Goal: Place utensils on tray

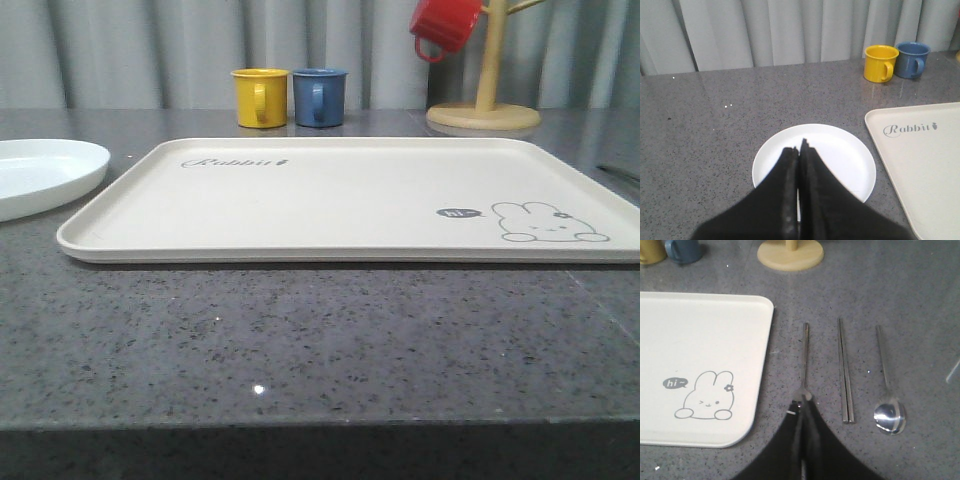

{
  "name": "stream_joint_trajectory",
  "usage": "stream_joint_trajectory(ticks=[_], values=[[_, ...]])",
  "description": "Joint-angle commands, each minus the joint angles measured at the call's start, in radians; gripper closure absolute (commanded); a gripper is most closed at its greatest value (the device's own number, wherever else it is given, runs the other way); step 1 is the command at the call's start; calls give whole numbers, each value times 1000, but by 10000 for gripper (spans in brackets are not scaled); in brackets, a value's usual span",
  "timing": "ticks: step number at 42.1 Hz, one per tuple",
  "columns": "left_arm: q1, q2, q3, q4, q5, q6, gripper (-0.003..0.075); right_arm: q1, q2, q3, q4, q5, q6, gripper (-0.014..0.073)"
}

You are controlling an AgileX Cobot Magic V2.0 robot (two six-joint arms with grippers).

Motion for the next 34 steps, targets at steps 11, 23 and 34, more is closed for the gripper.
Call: stream_joint_trajectory(ticks=[11, 23, 34], values=[[6, 119, -33, -3, -63, -3, 663, -4, 90, -30, -29, -74, -8, 436], [6, 191, -33, -3, -44, -3, 260, -4, 90, -30, -31, -76, -8, 92], [6, 275, -31, -16, -56, -3, 261, -4, 90, -30, -31, -76, -8, 95]])
